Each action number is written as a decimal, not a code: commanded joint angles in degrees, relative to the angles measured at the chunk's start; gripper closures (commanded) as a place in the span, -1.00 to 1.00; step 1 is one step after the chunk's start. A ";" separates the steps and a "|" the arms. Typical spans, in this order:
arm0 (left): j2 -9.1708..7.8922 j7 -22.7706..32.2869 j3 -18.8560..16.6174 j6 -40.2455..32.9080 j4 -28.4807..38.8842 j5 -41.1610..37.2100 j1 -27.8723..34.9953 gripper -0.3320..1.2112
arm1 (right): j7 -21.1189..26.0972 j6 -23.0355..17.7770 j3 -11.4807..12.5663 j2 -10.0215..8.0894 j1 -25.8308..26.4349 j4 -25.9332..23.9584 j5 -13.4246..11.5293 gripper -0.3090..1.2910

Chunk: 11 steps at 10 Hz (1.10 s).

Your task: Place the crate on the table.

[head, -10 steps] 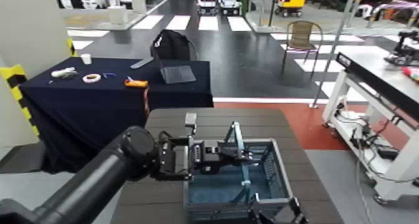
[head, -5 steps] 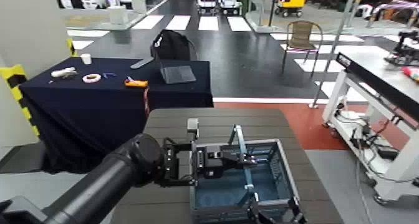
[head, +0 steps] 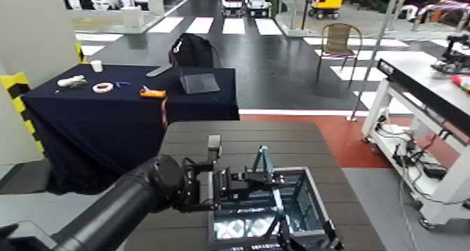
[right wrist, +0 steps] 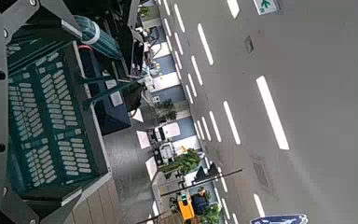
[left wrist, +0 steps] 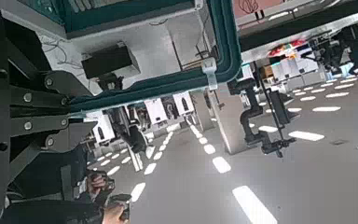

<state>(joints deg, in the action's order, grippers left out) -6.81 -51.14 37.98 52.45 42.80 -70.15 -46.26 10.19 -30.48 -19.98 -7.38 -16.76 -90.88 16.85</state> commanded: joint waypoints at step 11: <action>0.13 -1.94 2.80 -8.85 -4.39 2.91 0.65 -0.33 | 0.00 -0.72 0.29 -0.09 -0.20 0.00 0.20 -0.44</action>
<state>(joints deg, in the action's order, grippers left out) -6.56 -53.09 41.34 44.03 38.19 -67.86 -45.66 10.19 -31.20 -19.75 -7.47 -16.91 -90.83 17.06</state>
